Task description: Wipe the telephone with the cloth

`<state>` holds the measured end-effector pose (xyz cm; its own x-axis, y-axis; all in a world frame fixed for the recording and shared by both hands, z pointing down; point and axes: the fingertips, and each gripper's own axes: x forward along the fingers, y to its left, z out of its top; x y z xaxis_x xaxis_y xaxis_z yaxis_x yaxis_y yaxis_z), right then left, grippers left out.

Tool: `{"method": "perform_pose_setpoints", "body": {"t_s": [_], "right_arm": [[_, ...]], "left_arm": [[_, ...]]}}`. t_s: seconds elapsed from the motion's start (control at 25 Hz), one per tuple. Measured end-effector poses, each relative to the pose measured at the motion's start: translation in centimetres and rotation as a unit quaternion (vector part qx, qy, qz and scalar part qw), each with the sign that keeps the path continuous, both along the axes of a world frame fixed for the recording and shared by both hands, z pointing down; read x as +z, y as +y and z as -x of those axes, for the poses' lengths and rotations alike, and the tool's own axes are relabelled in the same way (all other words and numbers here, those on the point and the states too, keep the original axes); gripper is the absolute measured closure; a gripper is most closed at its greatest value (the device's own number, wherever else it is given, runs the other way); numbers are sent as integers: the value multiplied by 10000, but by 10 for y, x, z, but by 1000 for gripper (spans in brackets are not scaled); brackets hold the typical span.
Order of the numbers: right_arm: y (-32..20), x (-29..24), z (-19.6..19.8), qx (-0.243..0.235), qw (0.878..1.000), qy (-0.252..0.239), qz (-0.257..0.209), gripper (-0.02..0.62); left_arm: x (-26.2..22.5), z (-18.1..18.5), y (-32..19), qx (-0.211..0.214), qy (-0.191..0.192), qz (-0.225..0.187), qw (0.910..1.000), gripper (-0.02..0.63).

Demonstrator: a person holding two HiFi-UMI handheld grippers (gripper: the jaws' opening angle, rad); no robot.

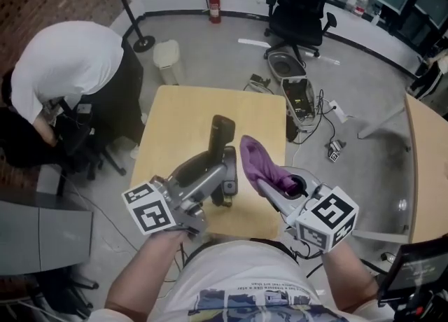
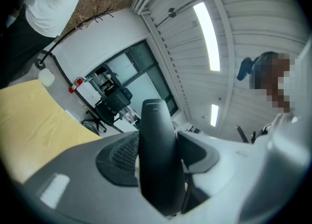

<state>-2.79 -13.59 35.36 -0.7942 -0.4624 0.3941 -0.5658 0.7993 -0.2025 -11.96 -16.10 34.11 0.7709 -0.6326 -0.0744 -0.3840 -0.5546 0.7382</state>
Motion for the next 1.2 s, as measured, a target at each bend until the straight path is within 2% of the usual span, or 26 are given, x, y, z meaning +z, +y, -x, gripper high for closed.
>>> {"method": "perform_pose_setpoints", "body": {"t_s": [0.24,0.36,0.52,0.8,0.96,1.2], "right_arm": [[-37,-27,-2,317,9985,-443,-68,509],[-34,-35,3,179,9970,-747,25,509],[-19,-33,9,-130,9961,-865,117,509],[4,-32,11,-687,9947,-758,139,509],[20,-32,7,-916,9947,-463,-22,509],[49,-19,8,-1388,9902,-142,-92,509]], "left_arm": [[-9,-10,11,245,537,26,9983,348],[-12,-21,15,369,903,23,9952,347],[-10,-28,16,333,1139,36,9929,348],[-13,-32,14,438,1638,-35,9855,348],[-15,-36,17,497,1954,-103,9794,348],[-16,-30,14,499,2129,-133,9757,348]]}}
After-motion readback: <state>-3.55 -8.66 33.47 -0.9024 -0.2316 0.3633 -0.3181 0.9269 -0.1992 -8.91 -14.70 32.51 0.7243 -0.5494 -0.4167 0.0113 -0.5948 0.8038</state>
